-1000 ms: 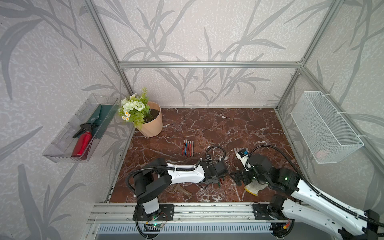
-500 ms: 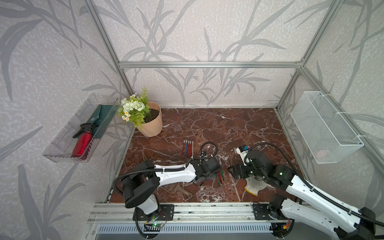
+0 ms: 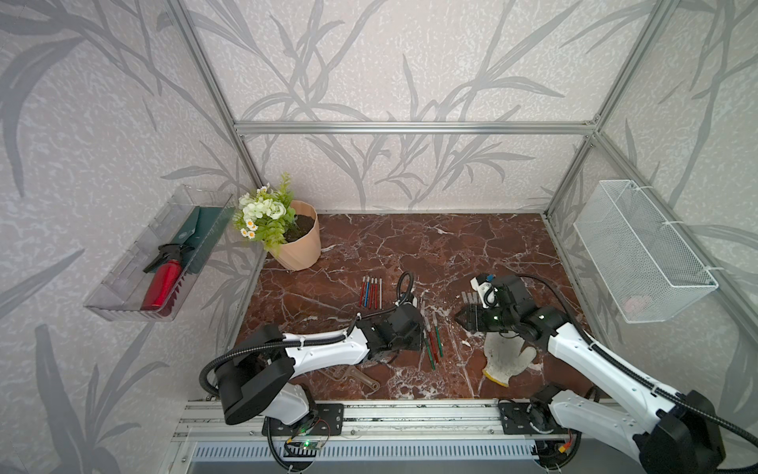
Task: Remove protective caps from carving knives
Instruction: Pick up the carving knife from the center of the board.
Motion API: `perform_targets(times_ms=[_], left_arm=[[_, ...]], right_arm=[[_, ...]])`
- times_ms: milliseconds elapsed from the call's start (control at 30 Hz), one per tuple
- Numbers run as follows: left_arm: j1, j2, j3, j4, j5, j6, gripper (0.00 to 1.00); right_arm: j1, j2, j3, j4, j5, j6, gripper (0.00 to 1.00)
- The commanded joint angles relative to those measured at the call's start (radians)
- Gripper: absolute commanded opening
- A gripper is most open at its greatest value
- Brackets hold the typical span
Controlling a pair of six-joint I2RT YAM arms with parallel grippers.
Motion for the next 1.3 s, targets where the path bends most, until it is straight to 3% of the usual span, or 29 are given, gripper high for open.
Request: perform_targets(times_ms=[0, 300, 567, 733, 933, 1267], left_arm=[[0.010, -0.024, -0.003, 0.094, 0.055, 0.076, 0.09], [0.018, 0.019, 0.018, 0.104, 0.101, 0.095, 0.08], [0.032, 0.032, 0.007, 0.145, 0.129, 0.056, 0.08], [0.087, 0.015, -0.083, 0.323, 0.224, -0.006, 0.08], [0.144, 0.019, -0.161, 0.513, 0.338, -0.061, 0.08], [0.170, 0.080, -0.178, 0.666, 0.418, -0.122, 0.08]], right_arm=[[-0.005, 0.057, 0.060, 0.078, -0.070, 0.007, 0.52], [-0.005, 0.205, 0.129, 0.160, -0.094, 0.037, 0.41], [-0.007, 0.275, 0.153, 0.192, -0.095, 0.032, 0.39], [-0.086, 0.286, 0.093, 0.330, -0.263, 0.148, 0.38], [-0.103, 0.279, 0.073, 0.348, -0.289, 0.129, 0.38], [-0.095, 0.336, 0.073, 0.381, -0.252, 0.135, 0.38]])
